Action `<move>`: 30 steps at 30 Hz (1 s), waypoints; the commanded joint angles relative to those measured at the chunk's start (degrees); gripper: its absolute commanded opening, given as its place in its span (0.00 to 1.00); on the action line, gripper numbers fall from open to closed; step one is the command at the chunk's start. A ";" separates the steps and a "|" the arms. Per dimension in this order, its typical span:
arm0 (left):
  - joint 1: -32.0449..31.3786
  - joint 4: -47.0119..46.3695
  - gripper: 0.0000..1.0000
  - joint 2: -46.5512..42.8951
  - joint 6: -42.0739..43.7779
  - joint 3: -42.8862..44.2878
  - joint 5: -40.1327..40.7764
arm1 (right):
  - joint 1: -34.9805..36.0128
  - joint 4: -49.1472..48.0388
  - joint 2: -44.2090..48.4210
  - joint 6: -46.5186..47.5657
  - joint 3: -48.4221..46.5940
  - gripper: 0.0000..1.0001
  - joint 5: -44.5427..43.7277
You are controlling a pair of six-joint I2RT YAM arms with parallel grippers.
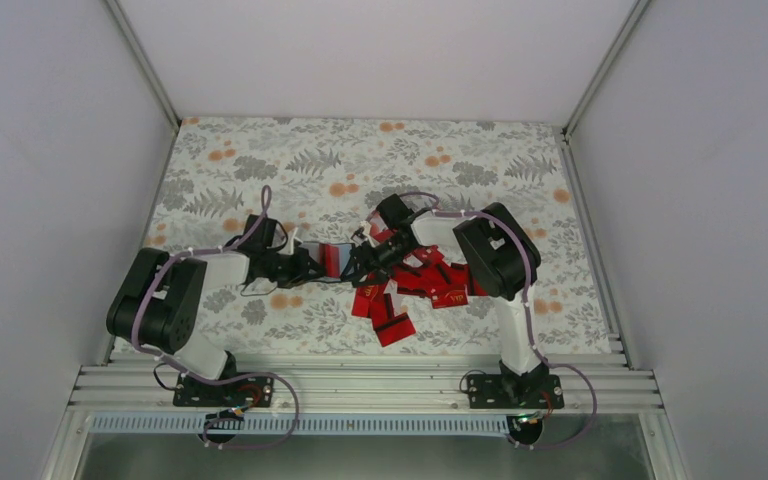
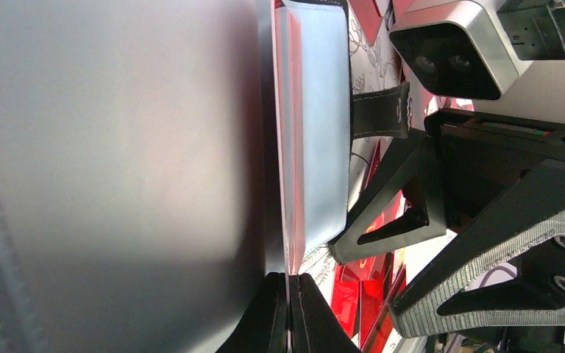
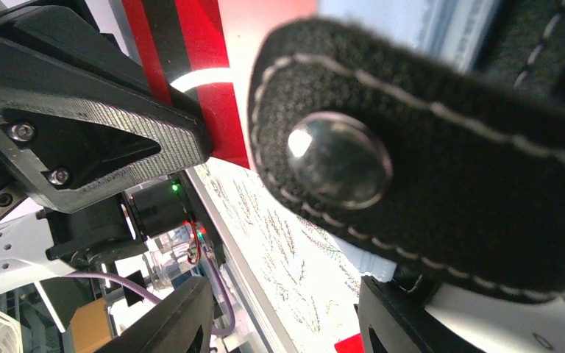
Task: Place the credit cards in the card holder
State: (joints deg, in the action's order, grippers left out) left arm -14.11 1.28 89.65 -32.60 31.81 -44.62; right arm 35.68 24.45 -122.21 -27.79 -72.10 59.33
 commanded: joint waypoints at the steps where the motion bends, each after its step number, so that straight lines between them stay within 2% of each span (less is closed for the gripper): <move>1: -1.08 0.90 0.02 1.75 0.72 0.22 -0.60 | -0.87 -0.81 -2.92 1.16 0.04 0.51 -8.36; 4: -1.34 1.96 0.03 2.13 1.28 0.80 0.16 | -0.87 -0.47 -2.73 1.53 -0.08 0.51 -8.36; 10: -1.87 7.32 0.27 0.46 2.91 3.09 4.39 | -1.06 2.52 -1.34 3.71 -1.18 0.51 -9.53; 17: -2.60 13.11 0.45 -1.40 4.43 5.38 7.60 | -1.29 5.97 0.76 6.08 -2.40 0.52 -10.65; 24: -3.32 23.21 0.65 -1.14 8.00 10.59 12.85 | -1.51 8.29 2.56 7.29 -3.16 0.53 -12.63; 30: -3.55 26.03 0.68 -1.21 8.04 14.09 17.09 | -1.70 9.27 4.24 7.44 -4.00 0.53 -13.16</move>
State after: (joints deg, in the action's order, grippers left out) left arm -17.43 23.18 88.97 -25.85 43.48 -32.36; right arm 34.65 31.44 -119.96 -21.54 -74.83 50.68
